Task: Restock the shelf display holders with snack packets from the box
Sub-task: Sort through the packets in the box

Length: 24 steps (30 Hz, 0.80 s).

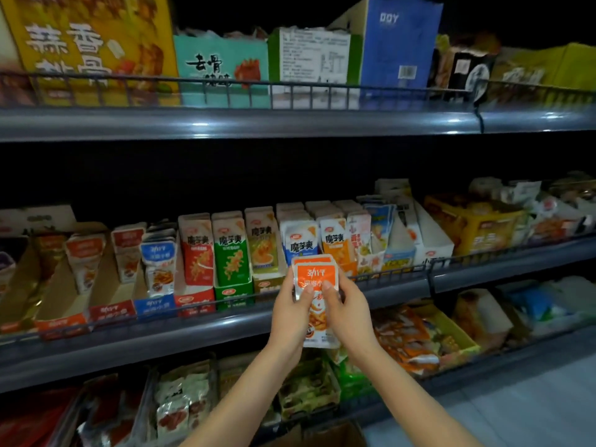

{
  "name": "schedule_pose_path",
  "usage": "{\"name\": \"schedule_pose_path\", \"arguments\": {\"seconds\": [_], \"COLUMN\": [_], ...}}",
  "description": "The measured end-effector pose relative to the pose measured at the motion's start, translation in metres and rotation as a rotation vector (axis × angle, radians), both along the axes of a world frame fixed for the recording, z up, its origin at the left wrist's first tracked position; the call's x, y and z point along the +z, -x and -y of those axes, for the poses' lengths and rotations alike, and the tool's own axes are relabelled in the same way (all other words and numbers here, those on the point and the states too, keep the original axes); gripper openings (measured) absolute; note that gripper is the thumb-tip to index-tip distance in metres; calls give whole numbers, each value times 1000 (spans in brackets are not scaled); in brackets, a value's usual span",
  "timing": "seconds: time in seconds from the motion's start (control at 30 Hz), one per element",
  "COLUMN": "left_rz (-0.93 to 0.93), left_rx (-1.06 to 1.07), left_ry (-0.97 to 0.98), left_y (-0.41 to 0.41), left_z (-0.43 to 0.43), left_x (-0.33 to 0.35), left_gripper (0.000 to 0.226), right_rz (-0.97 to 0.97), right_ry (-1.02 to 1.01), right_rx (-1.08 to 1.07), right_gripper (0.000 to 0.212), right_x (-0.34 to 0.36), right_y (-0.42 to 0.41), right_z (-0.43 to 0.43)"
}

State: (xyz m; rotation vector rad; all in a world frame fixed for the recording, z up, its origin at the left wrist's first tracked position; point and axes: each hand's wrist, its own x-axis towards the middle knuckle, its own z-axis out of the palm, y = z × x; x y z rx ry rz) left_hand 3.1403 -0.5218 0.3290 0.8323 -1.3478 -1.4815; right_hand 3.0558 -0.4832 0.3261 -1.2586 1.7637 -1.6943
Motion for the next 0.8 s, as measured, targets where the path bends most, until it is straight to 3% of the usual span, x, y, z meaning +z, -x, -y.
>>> {"name": "schedule_pose_path", "arguments": {"seconds": [0.1, 0.2, 0.3, 0.5, 0.8], "left_rz": [5, -9, 5, 31, 4], "left_rx": [11, 25, 49, 233, 404], "left_ry": [-7, -3, 62, 149, 83], "left_y": [20, 11, -23, -101, -229], "left_z": [5, 17, 34, 72, 134], "left_x": [-4, -6, -3, 6, 23], "left_gripper": [46, 45, 47, 47, 39], "right_rz": [-23, 125, 231, 243, 230], "right_ry": [-40, -31, -25, 93, 61], "right_rx": [-30, 133, 268, 327, 492], "right_gripper": [41, 40, 39, 42, 34], "right_x": [-7, -8, -6, 3, 29], "right_y": [11, 10, -4, -78, -186], "right_z": [11, 25, 42, 85, 163]}}
